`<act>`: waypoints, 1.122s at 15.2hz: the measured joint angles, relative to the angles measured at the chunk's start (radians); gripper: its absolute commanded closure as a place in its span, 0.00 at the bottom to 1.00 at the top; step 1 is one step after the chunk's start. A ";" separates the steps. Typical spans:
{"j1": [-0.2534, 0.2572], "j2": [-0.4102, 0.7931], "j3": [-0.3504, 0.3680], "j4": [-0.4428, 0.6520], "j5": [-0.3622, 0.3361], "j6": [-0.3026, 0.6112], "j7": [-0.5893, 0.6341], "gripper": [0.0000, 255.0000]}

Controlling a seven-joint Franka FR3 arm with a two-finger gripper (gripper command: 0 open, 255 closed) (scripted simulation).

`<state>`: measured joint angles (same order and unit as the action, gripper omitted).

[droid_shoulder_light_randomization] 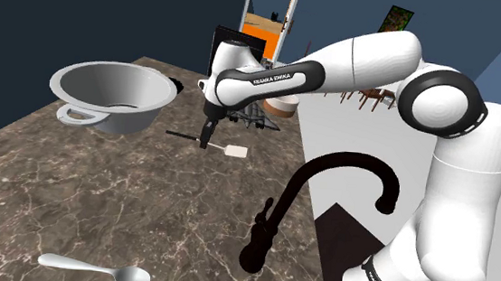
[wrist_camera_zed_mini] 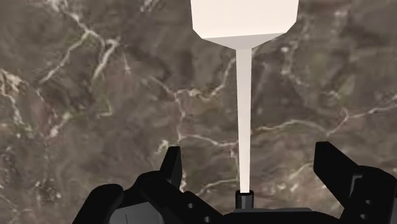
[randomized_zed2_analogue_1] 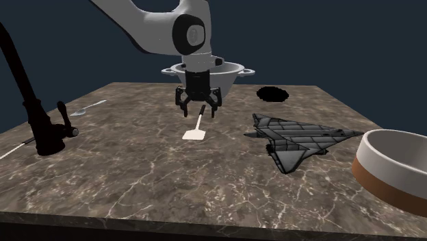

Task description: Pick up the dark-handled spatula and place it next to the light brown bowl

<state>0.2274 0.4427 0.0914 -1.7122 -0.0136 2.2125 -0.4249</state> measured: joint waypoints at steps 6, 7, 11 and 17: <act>0.000 0.000 0.000 -0.003 0.000 0.004 0.000 1.00; 0.000 0.000 0.000 -0.003 0.000 0.004 0.000 1.00; 0.000 0.000 0.000 -0.002 0.000 0.004 0.000 1.00; 0.000 -0.002 0.000 0.001 0.000 -0.002 0.000 1.00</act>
<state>0.2273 0.4406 0.0916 -1.7112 -0.0135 2.2101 -0.4250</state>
